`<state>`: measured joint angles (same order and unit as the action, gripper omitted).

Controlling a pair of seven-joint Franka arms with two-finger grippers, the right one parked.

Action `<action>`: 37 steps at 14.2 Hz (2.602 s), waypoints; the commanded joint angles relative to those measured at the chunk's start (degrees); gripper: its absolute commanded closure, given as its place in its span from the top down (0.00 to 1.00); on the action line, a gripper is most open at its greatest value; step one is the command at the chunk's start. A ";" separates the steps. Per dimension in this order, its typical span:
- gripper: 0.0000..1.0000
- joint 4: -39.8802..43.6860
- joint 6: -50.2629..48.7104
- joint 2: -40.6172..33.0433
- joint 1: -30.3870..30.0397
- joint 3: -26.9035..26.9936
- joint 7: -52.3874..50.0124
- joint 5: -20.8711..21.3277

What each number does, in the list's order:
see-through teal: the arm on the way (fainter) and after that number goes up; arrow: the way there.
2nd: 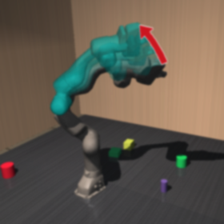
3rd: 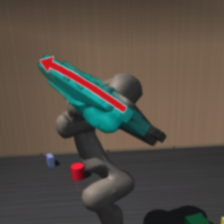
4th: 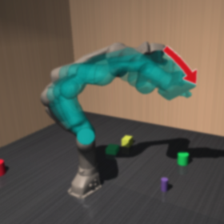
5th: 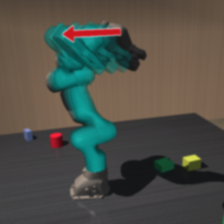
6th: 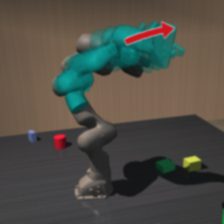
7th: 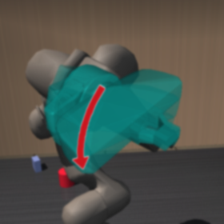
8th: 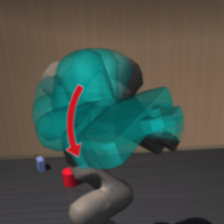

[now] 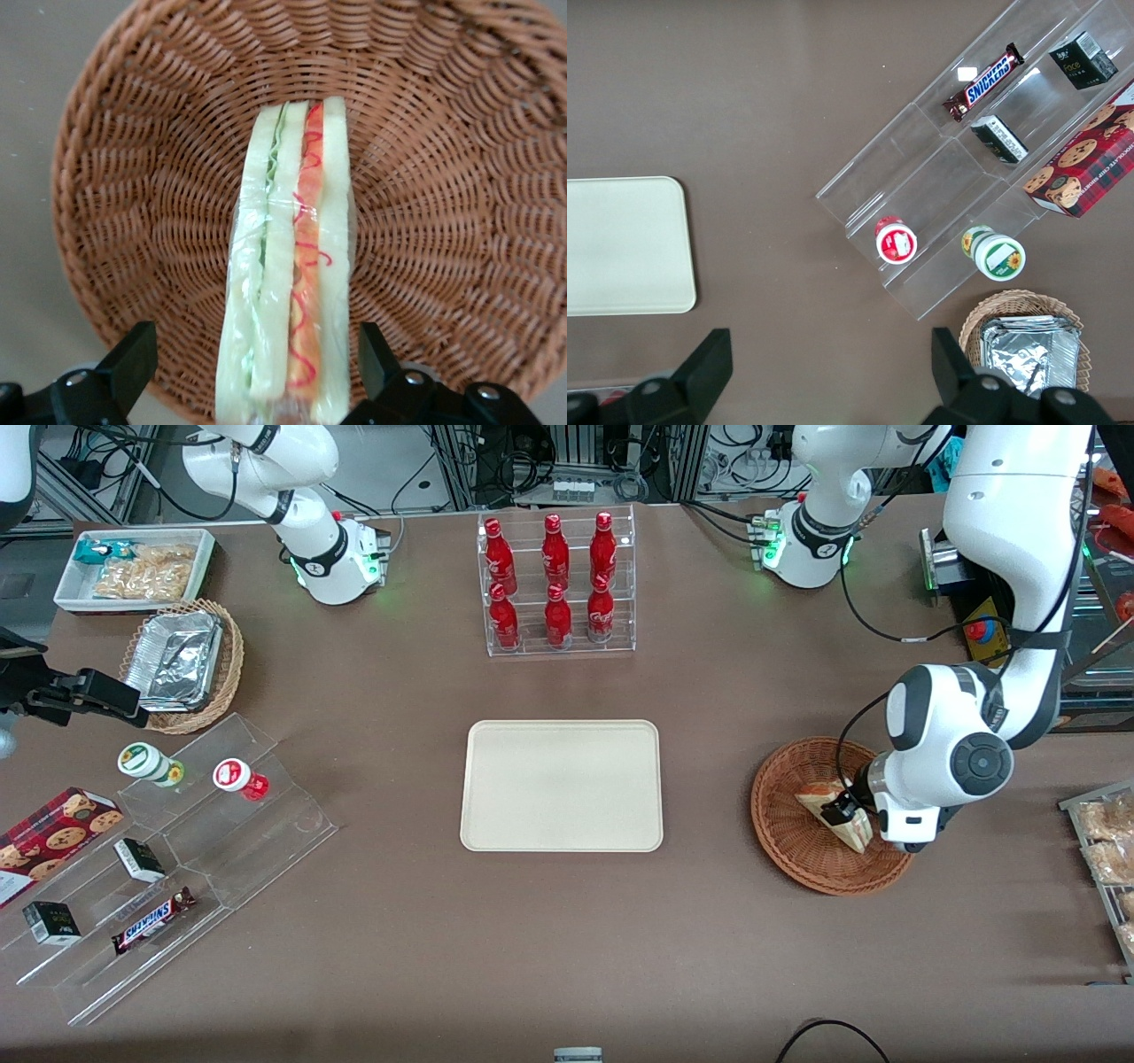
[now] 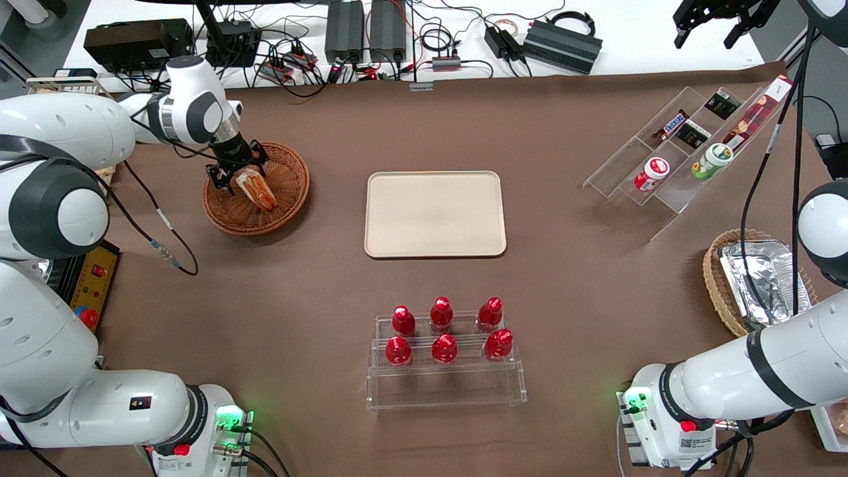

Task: Place sandwich from basket to tray
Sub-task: 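Close the left gripper on the sandwich and lift it from the basket, then carry the sandwich with the left gripper over the cream tray, then lower the sandwich onto the tray and open the left gripper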

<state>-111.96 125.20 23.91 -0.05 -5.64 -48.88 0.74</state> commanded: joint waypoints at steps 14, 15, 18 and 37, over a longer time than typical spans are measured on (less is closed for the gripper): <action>0.29 16.31 -18.92 -1.33 11.37 -0.25 -11.66 0.14; 0.29 18.33 -19.90 -1.06 14.35 -0.34 -12.99 0.05; 0.29 23.87 -19.56 3.75 24.54 -0.34 -14.41 -0.03; 0.33 47.27 -15.60 30.05 41.19 -1.57 3.44 1.11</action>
<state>-66.95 110.28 52.55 40.46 -7.47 -45.96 1.07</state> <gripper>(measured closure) 0.678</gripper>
